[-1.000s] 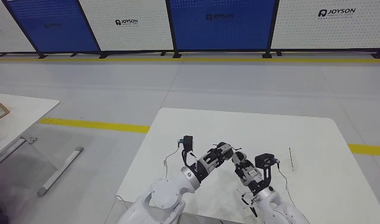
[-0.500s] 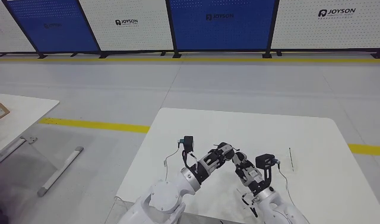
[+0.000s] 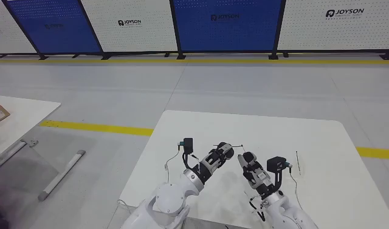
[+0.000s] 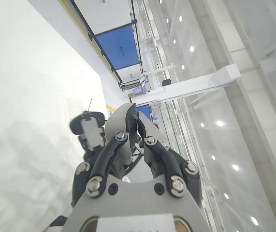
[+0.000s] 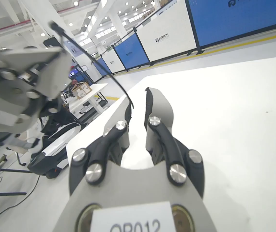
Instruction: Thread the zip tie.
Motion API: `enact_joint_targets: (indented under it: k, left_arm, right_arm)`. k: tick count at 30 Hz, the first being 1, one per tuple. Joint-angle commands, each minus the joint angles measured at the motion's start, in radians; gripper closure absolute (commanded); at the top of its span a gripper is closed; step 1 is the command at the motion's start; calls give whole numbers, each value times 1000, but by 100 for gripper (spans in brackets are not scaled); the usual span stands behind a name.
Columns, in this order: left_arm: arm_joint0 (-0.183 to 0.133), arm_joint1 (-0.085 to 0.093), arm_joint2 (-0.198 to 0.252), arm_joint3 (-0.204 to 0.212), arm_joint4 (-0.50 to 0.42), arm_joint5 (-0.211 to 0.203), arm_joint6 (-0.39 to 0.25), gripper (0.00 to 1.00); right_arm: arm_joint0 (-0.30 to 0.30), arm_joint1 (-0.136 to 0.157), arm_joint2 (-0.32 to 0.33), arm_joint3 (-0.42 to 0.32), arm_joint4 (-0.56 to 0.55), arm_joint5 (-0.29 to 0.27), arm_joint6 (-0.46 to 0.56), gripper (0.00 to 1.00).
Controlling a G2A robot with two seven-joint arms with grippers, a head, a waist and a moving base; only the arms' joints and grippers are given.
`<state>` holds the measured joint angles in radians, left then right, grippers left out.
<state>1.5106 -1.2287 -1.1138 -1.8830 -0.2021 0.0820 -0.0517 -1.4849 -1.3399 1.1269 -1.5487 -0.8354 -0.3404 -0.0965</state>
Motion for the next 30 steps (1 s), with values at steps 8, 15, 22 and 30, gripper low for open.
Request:
enact_joint_targets:
  k: [8,15,22,30]
  left_arm:
    - [4,-2,-59,40,-69,13,55,100]
    - [15,1,-50,42,-24,16,24,100]
    - [15,1,-50,42,-24,16,24,100]
    - [15,-4,-56,61,-25,48,98,100]
  right_arm:
    - [-104,31,89,-103,131,0,-219,0]
    - [-143,49,118,-144,195,0,-251,0]
    - [-143,49,118,-144,195,0,-251,0]
    - [-145,45,166,-141,346,33,-248,0]
